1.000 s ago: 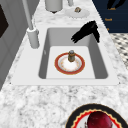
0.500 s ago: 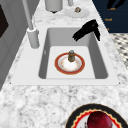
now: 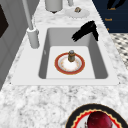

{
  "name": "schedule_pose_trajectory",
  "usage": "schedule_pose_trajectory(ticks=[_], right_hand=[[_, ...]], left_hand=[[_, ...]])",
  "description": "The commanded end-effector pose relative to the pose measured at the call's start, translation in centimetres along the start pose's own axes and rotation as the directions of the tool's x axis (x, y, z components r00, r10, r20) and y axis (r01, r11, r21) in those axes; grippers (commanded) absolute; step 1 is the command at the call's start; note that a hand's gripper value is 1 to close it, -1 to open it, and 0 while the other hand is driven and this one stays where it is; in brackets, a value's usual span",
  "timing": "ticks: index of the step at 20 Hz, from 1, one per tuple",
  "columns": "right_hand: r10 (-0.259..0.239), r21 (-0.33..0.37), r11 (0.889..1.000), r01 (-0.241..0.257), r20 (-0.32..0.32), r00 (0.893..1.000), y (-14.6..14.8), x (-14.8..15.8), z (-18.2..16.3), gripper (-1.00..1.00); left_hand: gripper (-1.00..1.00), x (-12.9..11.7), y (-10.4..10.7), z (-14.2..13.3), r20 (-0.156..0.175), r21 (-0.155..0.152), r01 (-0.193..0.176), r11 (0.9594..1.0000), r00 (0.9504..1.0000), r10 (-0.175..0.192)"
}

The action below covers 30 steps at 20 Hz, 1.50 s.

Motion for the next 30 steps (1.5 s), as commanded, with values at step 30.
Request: schedule_pose_trajectory(ticks=[30], right_hand=[[0.0, 0.0, 1.0, 0.0, 0.0, 1.0, 0.0, 0.0, 0.0, 0.0]], left_hand=[[-1.0, -7.9, 0.5, -1.2, 0.006, -0.004, -0.148, 0.9889, 0.9889, 0.148]])
